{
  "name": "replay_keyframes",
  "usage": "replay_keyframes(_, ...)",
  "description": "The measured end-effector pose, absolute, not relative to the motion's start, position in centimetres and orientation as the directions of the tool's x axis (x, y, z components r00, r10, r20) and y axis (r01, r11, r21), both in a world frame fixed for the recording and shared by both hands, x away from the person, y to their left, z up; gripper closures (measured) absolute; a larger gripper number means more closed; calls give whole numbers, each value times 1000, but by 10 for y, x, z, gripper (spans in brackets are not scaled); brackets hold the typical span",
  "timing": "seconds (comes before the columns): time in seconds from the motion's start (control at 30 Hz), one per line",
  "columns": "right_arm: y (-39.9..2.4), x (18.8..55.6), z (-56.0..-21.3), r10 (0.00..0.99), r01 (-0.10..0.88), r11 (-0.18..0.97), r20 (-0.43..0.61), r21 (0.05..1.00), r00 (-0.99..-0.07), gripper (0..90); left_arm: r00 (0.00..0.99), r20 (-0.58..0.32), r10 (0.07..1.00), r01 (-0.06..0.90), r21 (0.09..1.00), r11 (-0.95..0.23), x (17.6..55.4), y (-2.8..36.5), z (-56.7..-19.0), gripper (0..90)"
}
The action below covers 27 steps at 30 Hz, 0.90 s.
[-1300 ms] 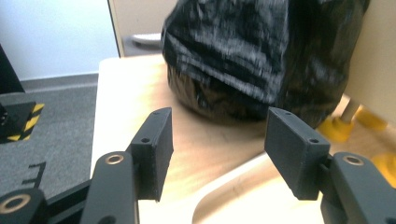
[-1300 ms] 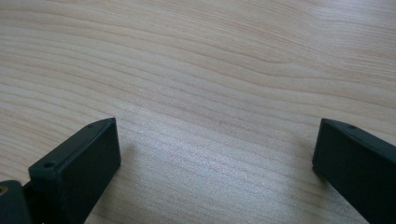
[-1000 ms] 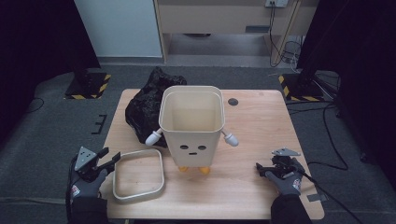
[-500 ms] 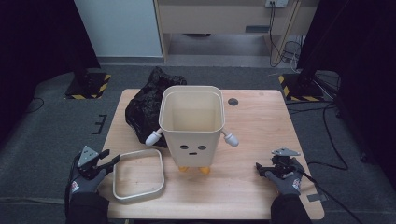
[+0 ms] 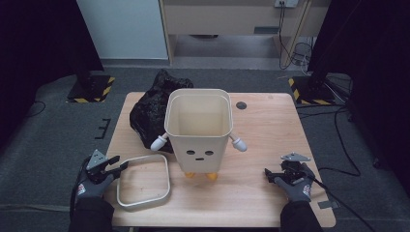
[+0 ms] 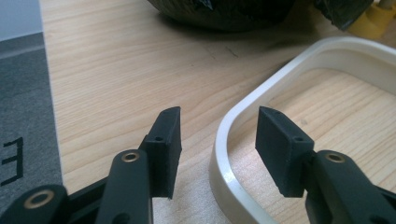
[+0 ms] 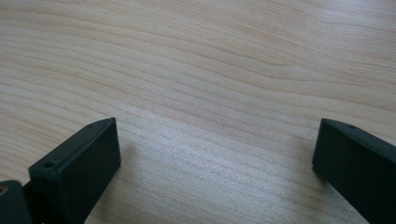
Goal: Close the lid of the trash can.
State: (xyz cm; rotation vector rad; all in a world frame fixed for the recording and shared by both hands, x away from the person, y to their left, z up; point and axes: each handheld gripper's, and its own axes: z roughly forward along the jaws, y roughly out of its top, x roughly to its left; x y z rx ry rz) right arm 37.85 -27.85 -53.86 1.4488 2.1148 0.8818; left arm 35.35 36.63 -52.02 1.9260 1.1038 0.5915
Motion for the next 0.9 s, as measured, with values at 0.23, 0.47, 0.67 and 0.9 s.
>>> replay_keyframes(0.23, -279, 379, -538, 927, 657, 264, 2, 706, -375, 14, 531, 18, 847, 483, 815, -320, 361, 366, -523, 541)
replay_keyframes(0.47, -278, 379, -538, 927, 658, 264, 4, 705, -376, 14, 552, 17, 834, 497, 796, -346, 363, 363, -526, 643)
replay_keyframes(0.67, -278, 379, -538, 927, 658, 262, 5, 706, -375, 15, 546, 22, 837, 511, 783, -354, 360, 362, -524, 750)
replay_keyframes(0.9, -278, 379, -538, 927, 658, 262, 5, 706, -375, 16, 533, 32, 845, 523, 773, -359, 358, 360, -523, 772)
